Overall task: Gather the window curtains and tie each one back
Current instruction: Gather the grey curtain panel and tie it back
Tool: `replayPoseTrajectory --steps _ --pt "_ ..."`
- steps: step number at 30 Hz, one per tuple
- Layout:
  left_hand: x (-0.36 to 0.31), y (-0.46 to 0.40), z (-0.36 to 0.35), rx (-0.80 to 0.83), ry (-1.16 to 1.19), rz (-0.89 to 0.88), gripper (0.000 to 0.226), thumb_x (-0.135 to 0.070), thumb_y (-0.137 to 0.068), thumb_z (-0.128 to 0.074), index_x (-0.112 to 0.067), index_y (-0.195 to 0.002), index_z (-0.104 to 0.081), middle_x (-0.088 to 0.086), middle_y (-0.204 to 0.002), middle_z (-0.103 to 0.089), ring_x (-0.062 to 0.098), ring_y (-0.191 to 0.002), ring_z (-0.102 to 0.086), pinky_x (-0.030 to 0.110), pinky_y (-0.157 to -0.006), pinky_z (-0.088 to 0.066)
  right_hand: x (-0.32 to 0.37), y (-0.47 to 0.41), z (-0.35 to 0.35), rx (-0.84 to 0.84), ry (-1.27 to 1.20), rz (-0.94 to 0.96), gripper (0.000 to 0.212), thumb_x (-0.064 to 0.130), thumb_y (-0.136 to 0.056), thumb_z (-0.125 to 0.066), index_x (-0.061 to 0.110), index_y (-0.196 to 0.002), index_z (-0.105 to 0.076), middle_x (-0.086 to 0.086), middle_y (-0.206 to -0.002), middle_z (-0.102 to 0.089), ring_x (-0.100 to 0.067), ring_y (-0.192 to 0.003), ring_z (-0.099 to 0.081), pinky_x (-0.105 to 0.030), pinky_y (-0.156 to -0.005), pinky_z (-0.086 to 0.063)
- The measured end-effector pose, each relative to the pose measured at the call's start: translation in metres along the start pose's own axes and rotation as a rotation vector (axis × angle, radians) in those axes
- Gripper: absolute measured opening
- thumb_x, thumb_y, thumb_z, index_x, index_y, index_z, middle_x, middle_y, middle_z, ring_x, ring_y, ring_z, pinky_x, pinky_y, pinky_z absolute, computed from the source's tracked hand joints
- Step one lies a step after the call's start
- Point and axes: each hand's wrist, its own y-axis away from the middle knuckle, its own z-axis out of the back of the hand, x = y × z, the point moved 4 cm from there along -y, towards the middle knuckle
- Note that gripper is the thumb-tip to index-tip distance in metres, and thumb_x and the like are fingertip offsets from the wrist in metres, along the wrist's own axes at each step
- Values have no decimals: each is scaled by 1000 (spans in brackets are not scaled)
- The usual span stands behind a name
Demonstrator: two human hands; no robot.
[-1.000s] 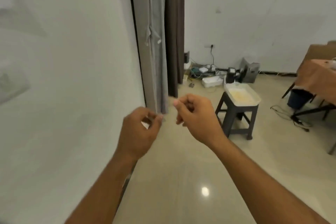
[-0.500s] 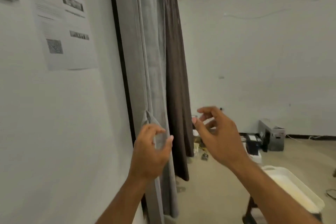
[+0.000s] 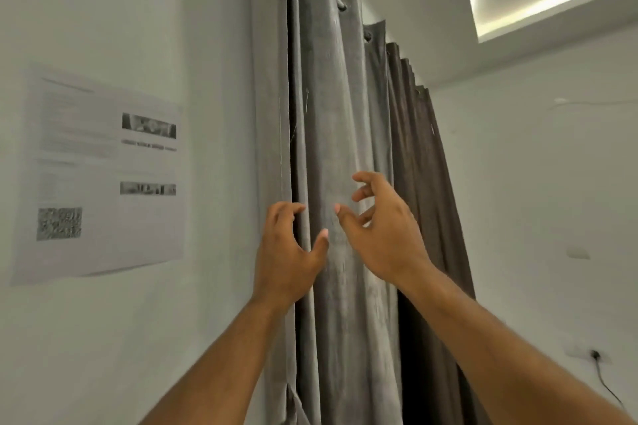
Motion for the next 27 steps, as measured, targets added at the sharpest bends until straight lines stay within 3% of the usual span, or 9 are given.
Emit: replayPoseTrajectory --steps 6,11,15,19,21,23,24,25,27 --pt "21 -81 -25 -145 -224 -117 56 -35 -85 -77 -16 -132 -51 -4 -132 -45 10 -109 -51 28 -85 -52 -38 -86 -35 -37 -12 118 59 50 -97 -63 33 -147 -37 15 -129 -55 -4 -72 -67 -33 -76 -61" --pt "40 -125 -37 -233 -433 -101 70 -44 -80 -79 -17 -135 -44 1 -138 -39 20 -122 -47 37 -86 -58 -61 -142 -58 -17 -159 134 67 48 -98 -62 34 -153 -27 14 -141 -51 -4 -96 -67 -35 -85 -60" --pt "58 -119 -54 -283 -548 57 92 -64 -73 -77 -20 -143 -35 1 -142 -37 21 -122 -48 36 -80 -58 -88 -163 -87 78 -234 91 73 52 -96 -62 34 -156 -23 9 -147 -51 -13 -113 -66 -42 -96 -57" --pt "78 -93 -72 -225 -557 324 108 -85 -63 -61 -27 -149 -31 -1 -139 -50 21 -118 -59 44 -87 -60 -113 -159 -135 344 -427 -94 82 56 -95 -63 24 -158 -23 -5 -149 -54 -22 -125 -61 -38 -104 -52" --pt "81 -84 -83 -180 -485 380 92 -74 -64 -67 -31 -142 -42 -6 -125 -63 14 -105 -66 41 -85 -62 -114 -151 -152 488 -545 -138 68 48 -100 -61 14 -153 -36 -9 -135 -64 -15 -108 -66 -28 -92 -53" --pt "75 -80 -94 -129 -499 390 70 -55 -72 -72 -30 -135 -53 -7 -114 -69 12 -98 -69 38 -84 -62 -112 -146 -162 545 -618 -87 38 37 -105 -54 6 -127 -60 -3 -102 -73 -6 -79 -64 -37 -86 -59" --pt "71 -77 -101 -124 -532 389 61 -45 -79 -72 -27 -135 -56 -6 -113 -71 13 -98 -69 37 -86 -62 -115 -143 -164 549 -646 -46 33 37 -106 -52 8 -113 -66 1 -90 -72 -7 -74 -63 -43 -86 -59" --pt "67 -75 -106 -127 -554 394 53 -35 -85 -71 -24 -135 -57 -4 -113 -72 14 -99 -70 37 -88 -61 -122 -139 -163 509 -670 3 34 43 -105 -51 13 -108 -67 5 -88 -71 -8 -78 -65 -46 -86 -58" --pt "59 -70 -113 -139 -561 415 41 -25 -93 -65 -23 -133 -57 -2 -112 -72 16 -96 -69 36 -89 -59 -148 -133 -146 181 -554 98 38 54 -99 -54 25 -122 -64 7 -113 -70 -11 -106 -65 -43 -99 -55"
